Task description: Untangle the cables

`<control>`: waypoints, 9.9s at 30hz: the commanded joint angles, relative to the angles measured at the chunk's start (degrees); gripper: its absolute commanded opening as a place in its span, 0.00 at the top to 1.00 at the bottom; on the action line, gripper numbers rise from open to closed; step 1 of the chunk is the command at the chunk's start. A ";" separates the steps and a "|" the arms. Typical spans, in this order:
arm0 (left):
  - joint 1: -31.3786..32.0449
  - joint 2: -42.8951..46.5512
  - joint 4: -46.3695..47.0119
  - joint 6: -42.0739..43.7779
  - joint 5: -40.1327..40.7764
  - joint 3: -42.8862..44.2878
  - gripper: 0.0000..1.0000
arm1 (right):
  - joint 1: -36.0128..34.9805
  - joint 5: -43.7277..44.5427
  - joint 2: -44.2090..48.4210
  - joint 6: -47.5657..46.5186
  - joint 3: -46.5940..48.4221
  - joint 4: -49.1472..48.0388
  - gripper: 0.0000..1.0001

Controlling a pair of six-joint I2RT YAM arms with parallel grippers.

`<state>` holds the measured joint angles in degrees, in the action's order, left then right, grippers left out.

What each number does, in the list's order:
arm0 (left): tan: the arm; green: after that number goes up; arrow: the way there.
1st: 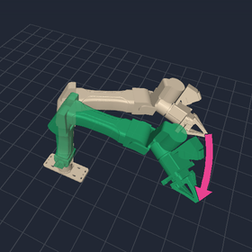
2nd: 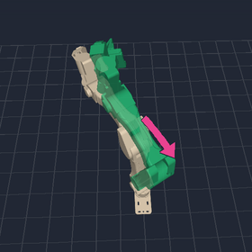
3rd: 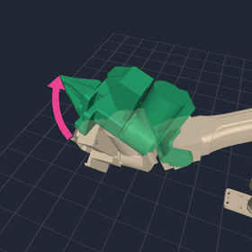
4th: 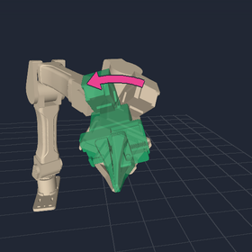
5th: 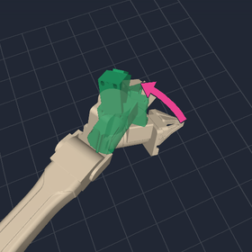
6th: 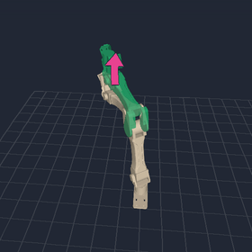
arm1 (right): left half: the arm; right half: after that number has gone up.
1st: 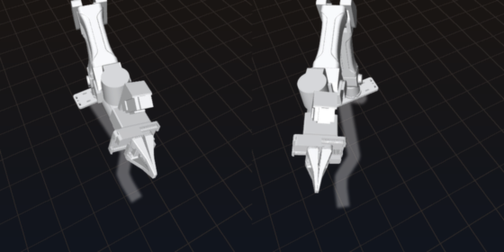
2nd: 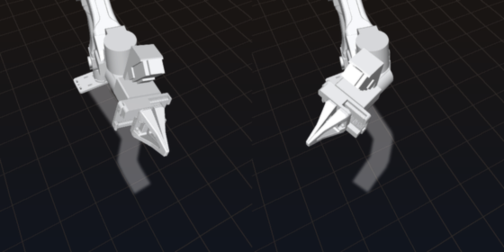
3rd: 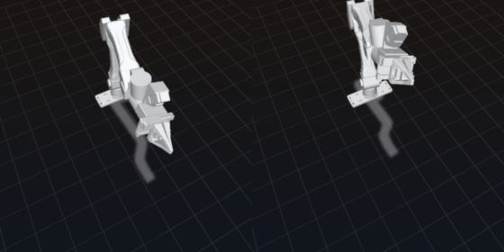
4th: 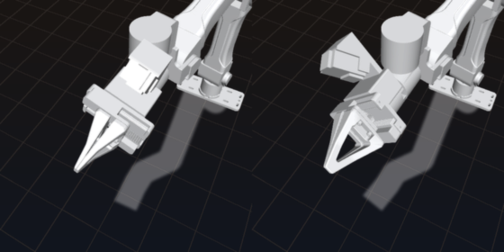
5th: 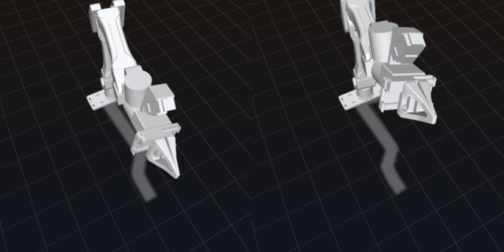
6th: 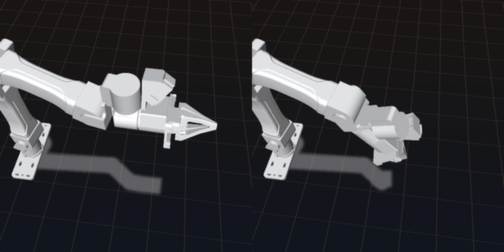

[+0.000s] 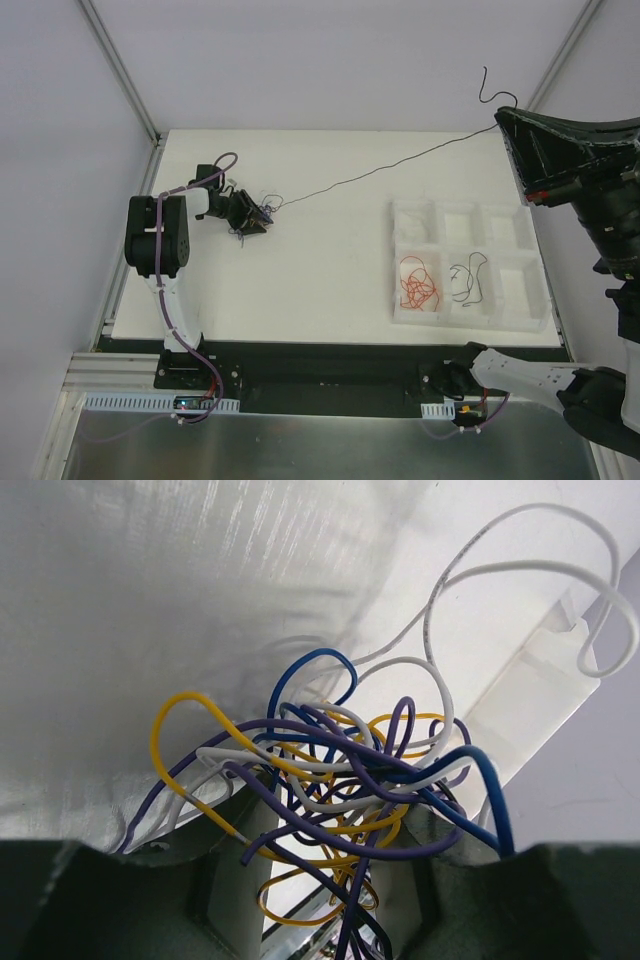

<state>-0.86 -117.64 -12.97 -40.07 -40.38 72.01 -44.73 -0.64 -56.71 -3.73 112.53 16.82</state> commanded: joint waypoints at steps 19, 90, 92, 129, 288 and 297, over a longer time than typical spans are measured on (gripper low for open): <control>-6.87 1.81 -2.50 3.25 7.60 -0.03 0.61 | 0.08 5.48 7.48 -10.77 3.48 -5.48 1.00; -26.21 4.26 -3.64 4.04 8.04 -0.02 0.63 | -2.02 12.51 15.33 -14.57 -4.14 -8.81 0.99; -25.16 5.32 -3.73 4.39 7.86 -0.20 0.63 | -2.12 11.63 11.20 -13.42 -5.39 -9.69 1.00; -10.74 28.00 -2.94 13.00 11.20 -3.01 0.24 | 6.58 4.26 -16.77 -1.39 -14.87 -12.69 1.00; 2.62 30.46 -19.81 22.14 29.04 2.00 0.03 | 41.56 1.27 -22.48 5.91 21.32 13.94 1.00; 2.62 29.67 -18.67 22.32 25.88 1.47 0.05 | 48.50 -6.72 -24.15 14.61 22.47 8.69 1.00</control>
<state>1.80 -88.51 -32.45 -19.00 -13.10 74.06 0.84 -1.87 -80.58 4.43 133.49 30.68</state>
